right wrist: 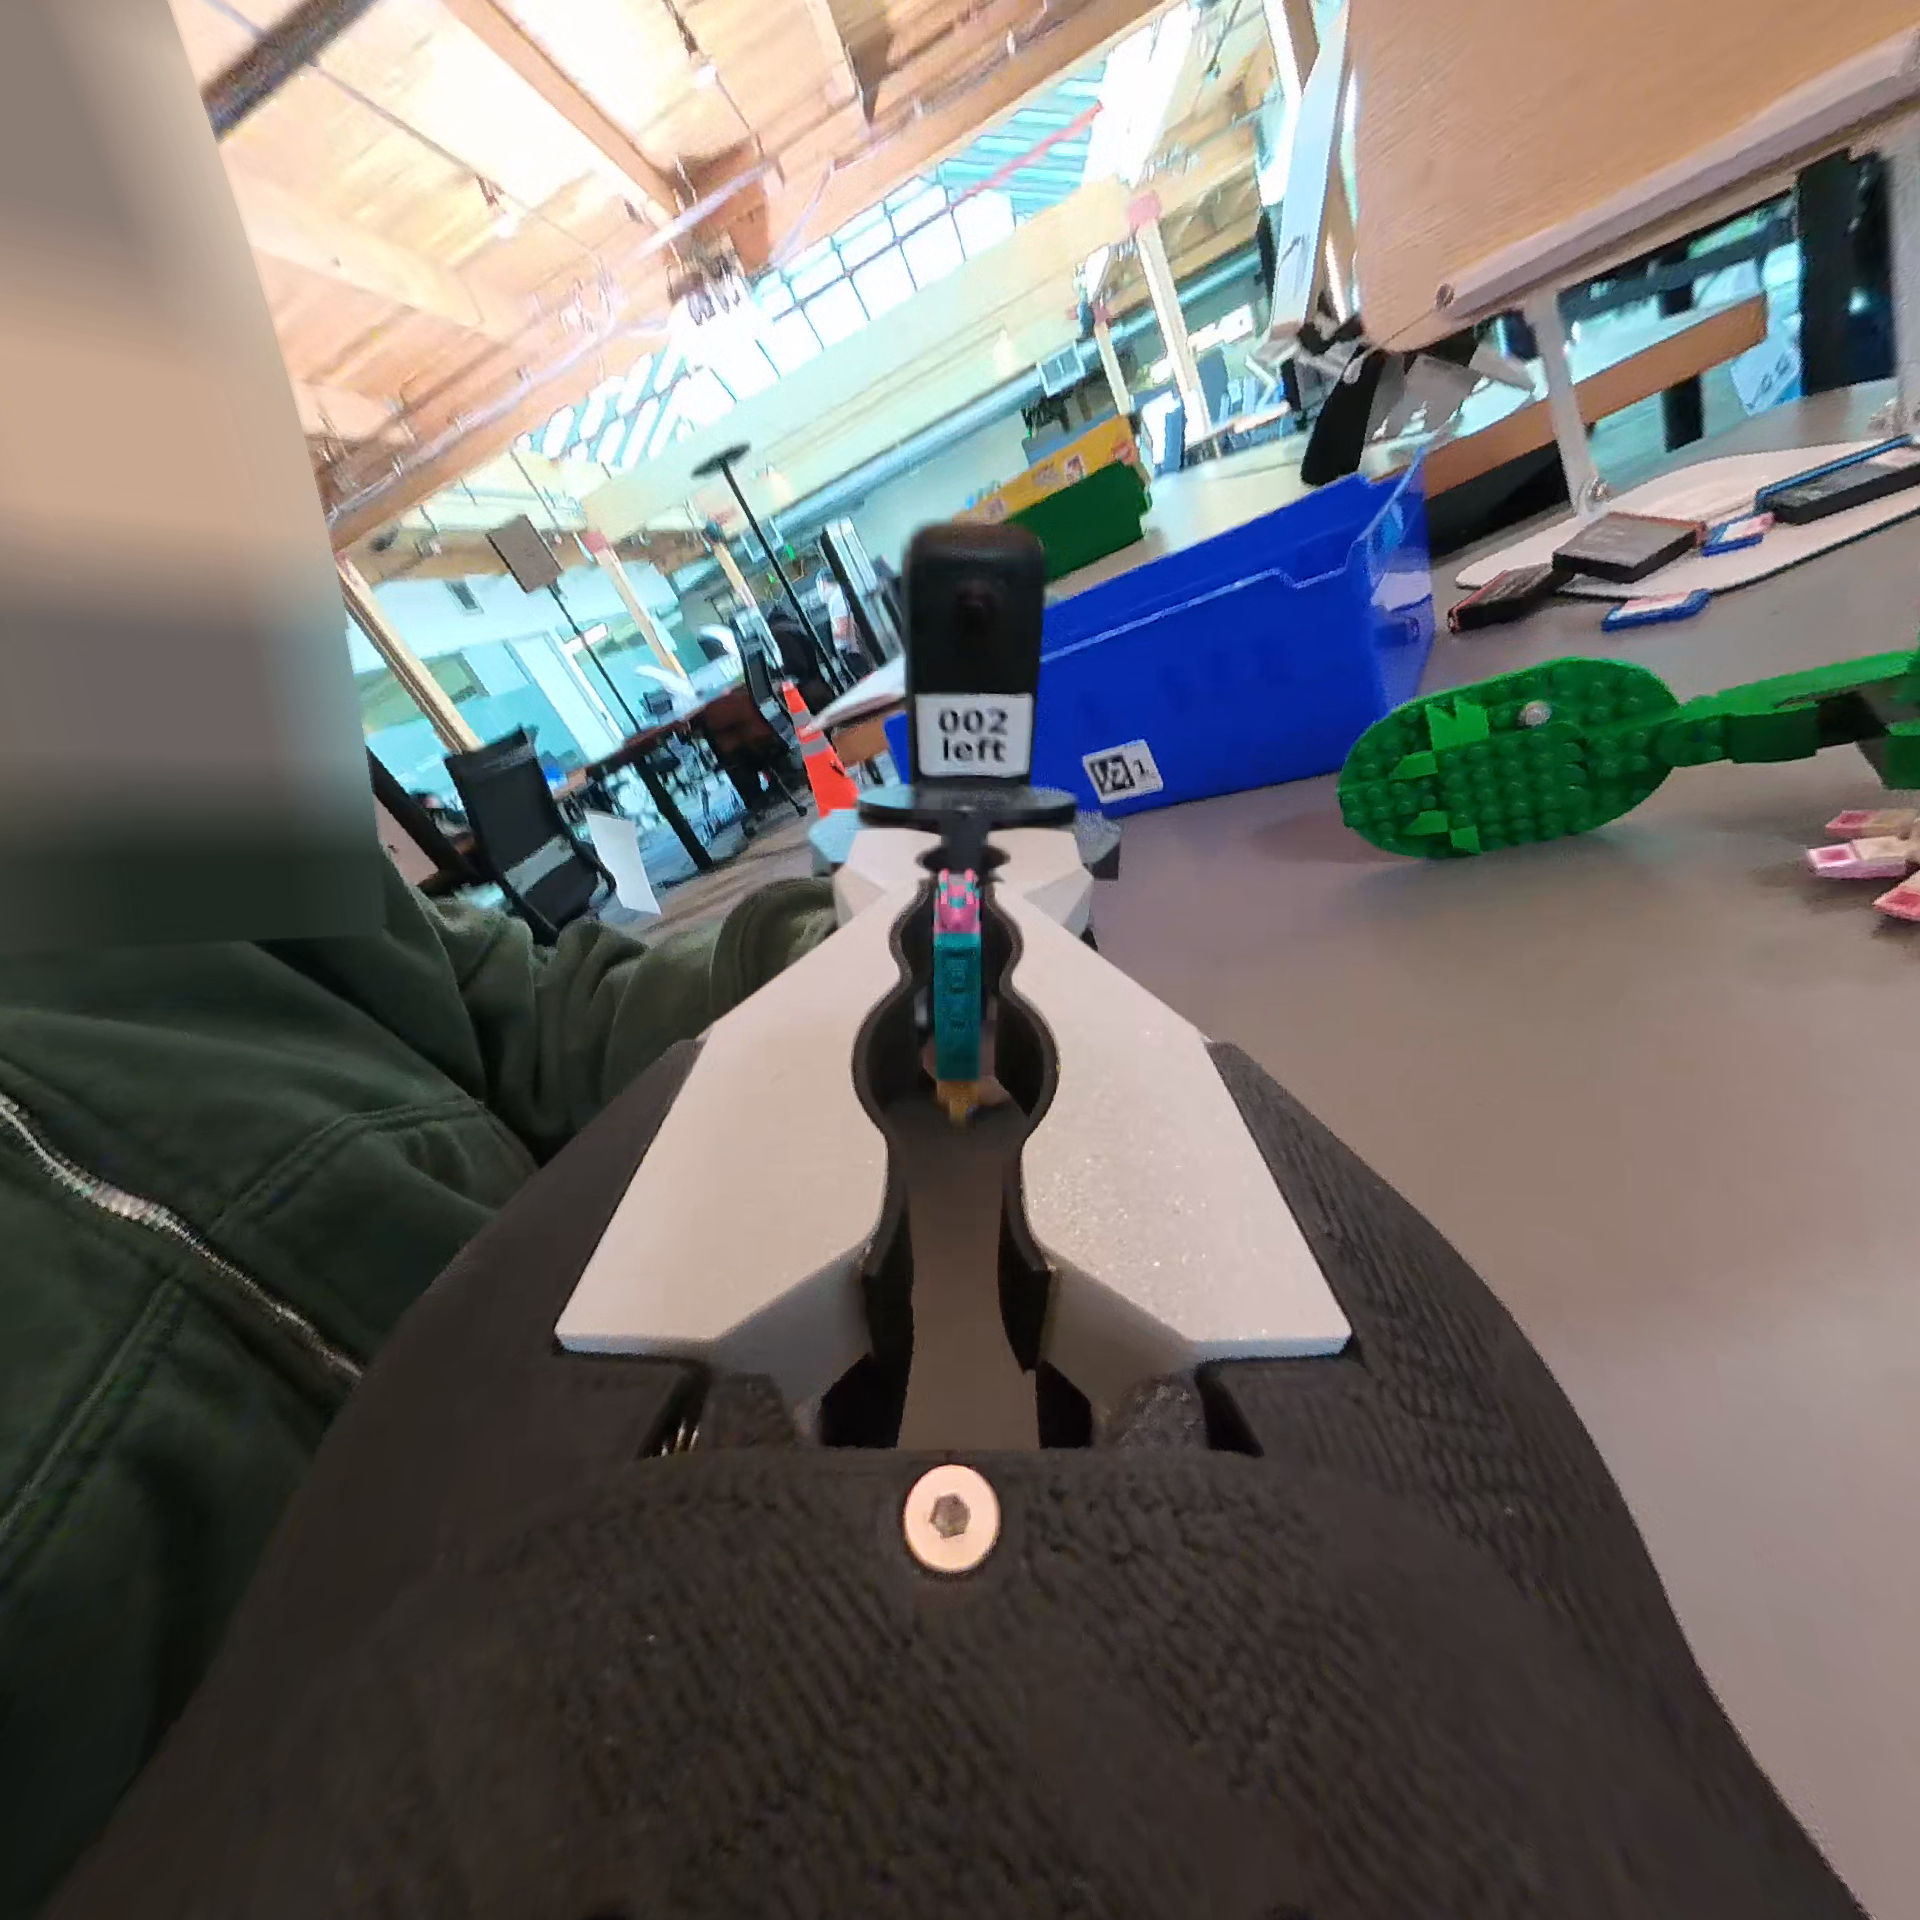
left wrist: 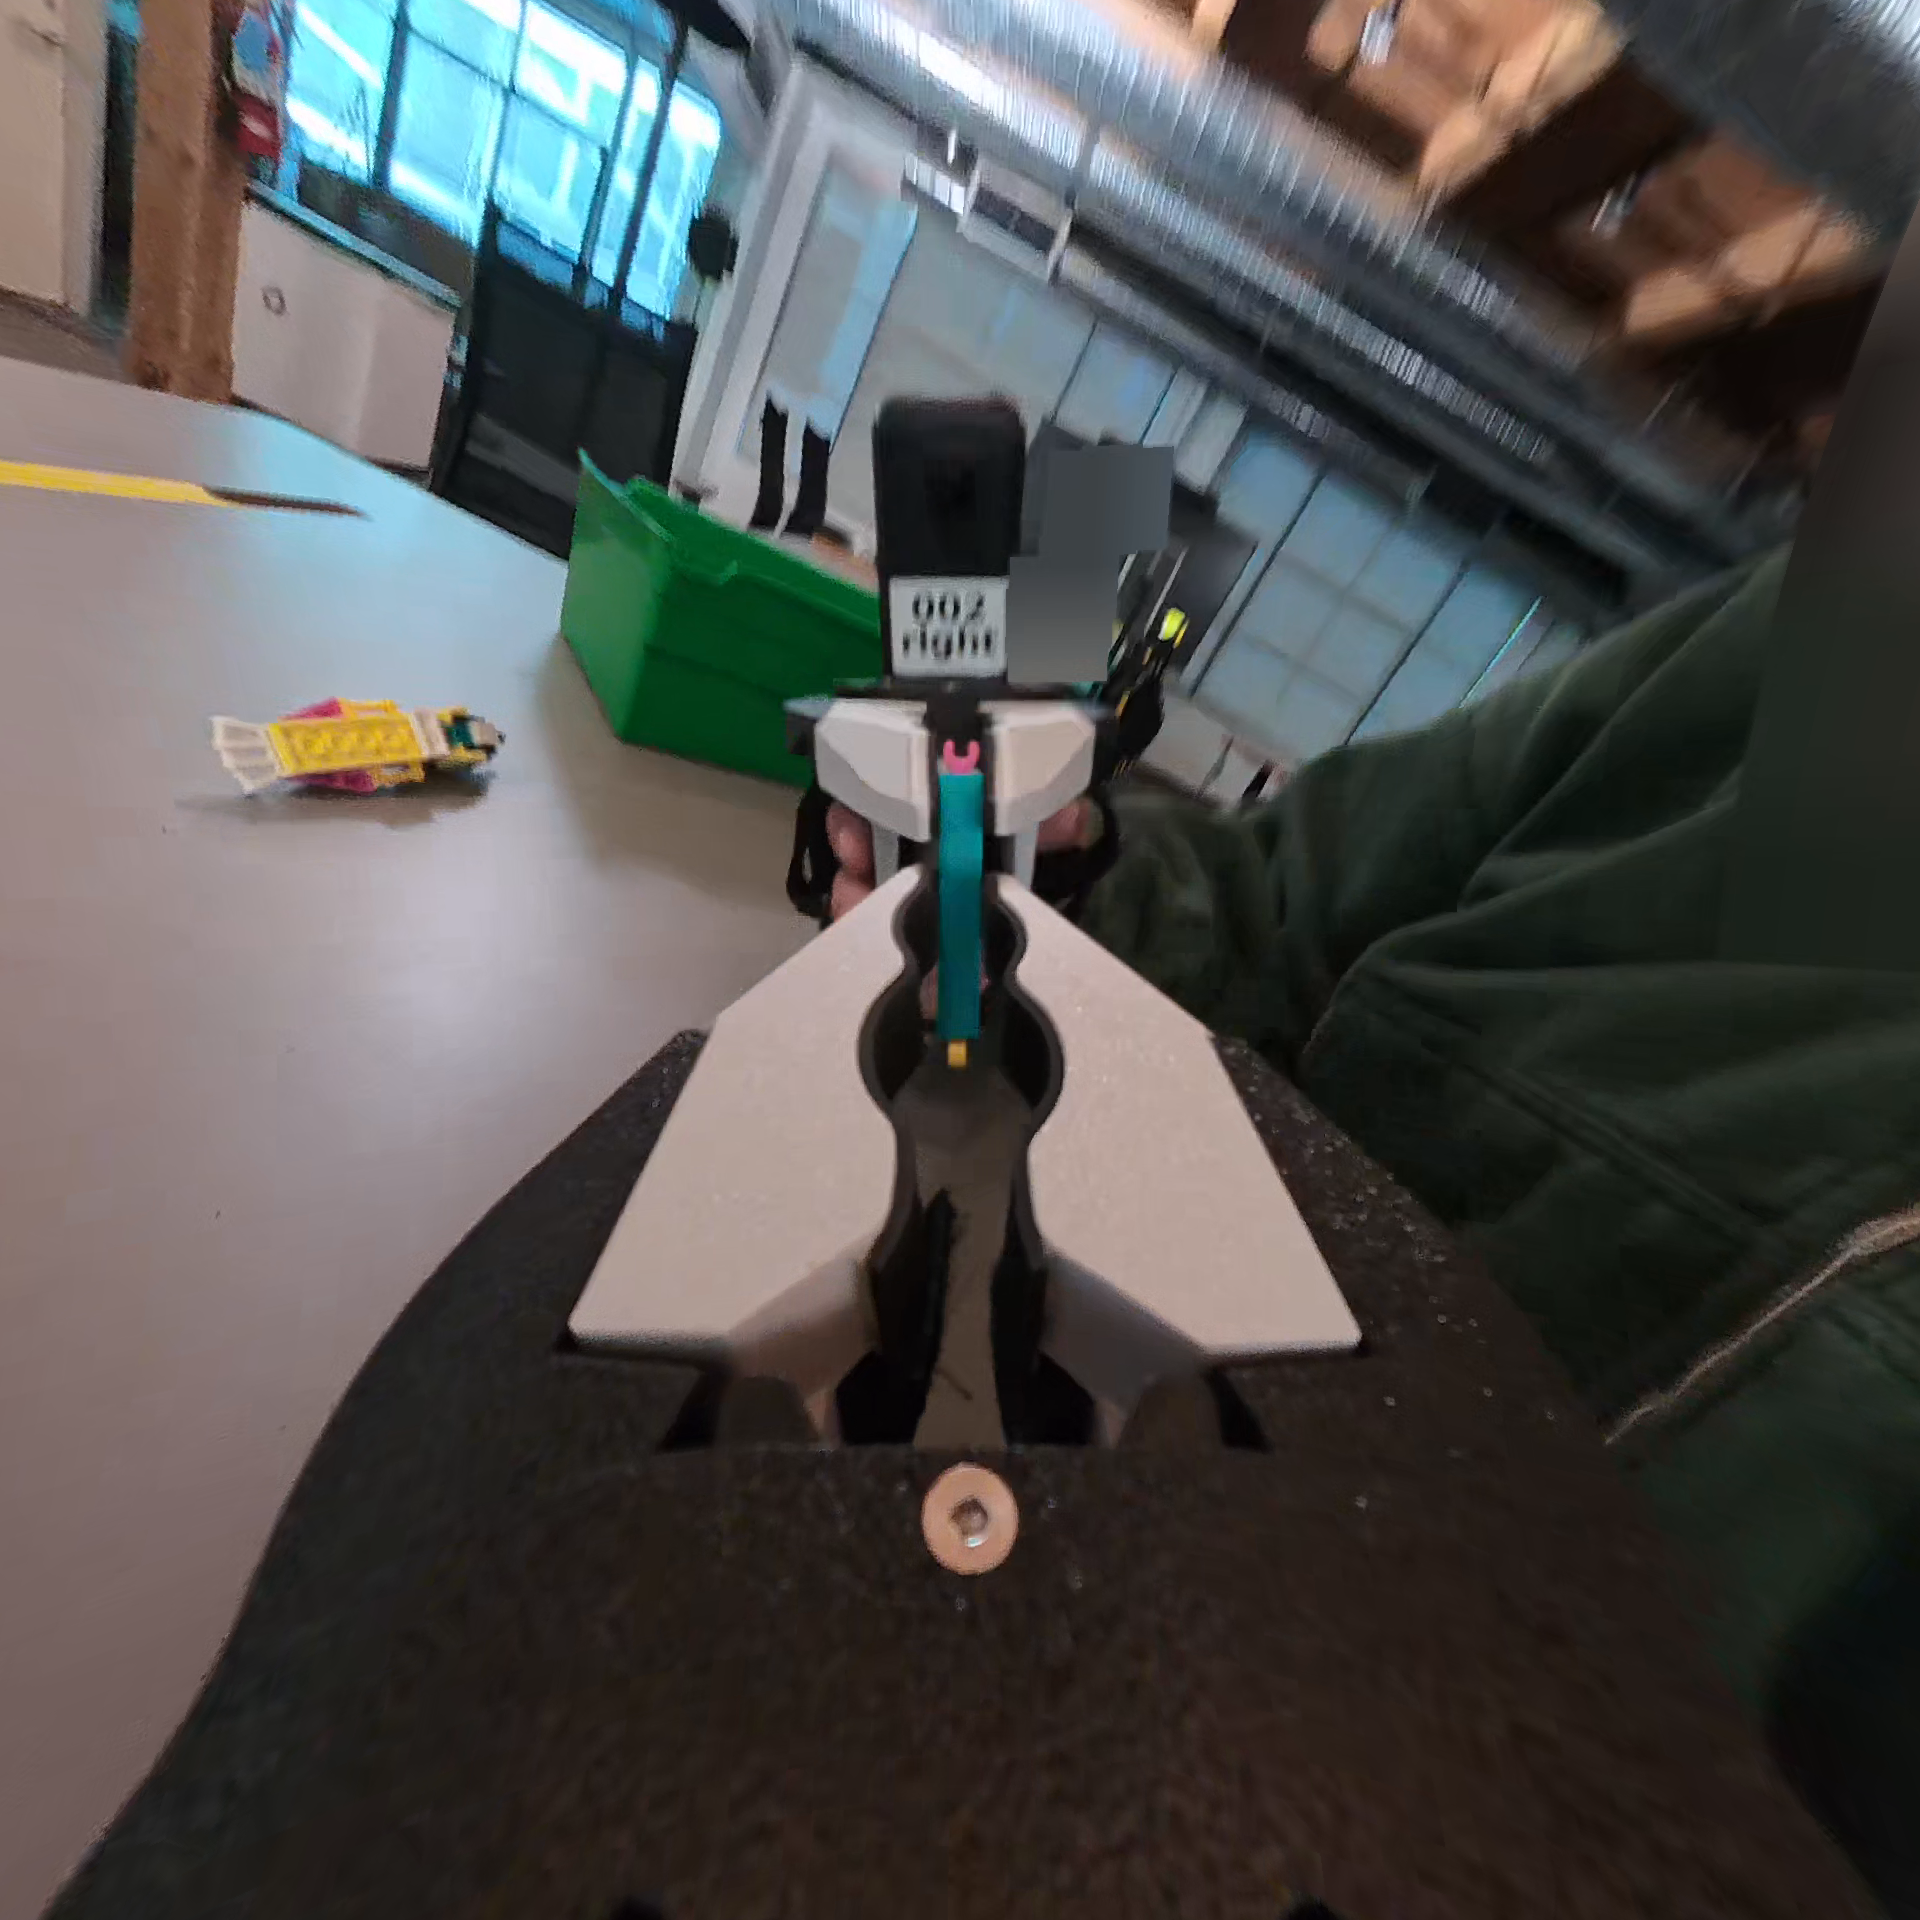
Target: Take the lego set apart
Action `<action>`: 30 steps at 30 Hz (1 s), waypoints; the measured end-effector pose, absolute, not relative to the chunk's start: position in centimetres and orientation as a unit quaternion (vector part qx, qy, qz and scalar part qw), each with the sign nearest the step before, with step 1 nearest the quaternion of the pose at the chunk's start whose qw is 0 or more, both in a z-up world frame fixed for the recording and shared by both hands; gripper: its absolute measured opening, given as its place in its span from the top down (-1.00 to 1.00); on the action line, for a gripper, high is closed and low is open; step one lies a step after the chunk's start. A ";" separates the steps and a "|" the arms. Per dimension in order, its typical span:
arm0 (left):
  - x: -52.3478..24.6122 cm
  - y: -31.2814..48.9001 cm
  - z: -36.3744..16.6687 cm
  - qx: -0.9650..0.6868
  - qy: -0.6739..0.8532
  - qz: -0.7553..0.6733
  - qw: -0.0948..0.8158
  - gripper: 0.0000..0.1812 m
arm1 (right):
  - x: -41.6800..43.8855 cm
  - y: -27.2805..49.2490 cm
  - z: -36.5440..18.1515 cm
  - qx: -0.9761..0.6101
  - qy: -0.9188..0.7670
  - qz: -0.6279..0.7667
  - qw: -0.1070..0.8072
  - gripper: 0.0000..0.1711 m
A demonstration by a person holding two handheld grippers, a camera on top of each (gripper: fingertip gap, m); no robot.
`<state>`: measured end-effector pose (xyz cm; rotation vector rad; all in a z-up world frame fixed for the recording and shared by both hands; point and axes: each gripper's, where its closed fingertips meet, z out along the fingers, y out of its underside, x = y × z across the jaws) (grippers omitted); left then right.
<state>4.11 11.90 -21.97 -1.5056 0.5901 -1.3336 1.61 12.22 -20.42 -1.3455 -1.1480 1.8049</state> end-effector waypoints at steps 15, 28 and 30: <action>1.8 13.0 -20.7 -0.599 0.184 -0.573 0.528 0.94 | 1.8 12.0 -22.3 -0.523 -0.474 0.648 0.287 0.78; 1.6 13.3 -20.5 -0.593 0.163 -0.586 0.527 0.93 | 0.8 11.8 -23.7 -0.541 -0.487 0.606 0.320 0.99; 1.1 13.7 -20.6 -0.598 0.148 -0.581 0.532 0.92 | 1.1 12.8 -23.6 -0.546 -0.489 0.588 0.342 1.00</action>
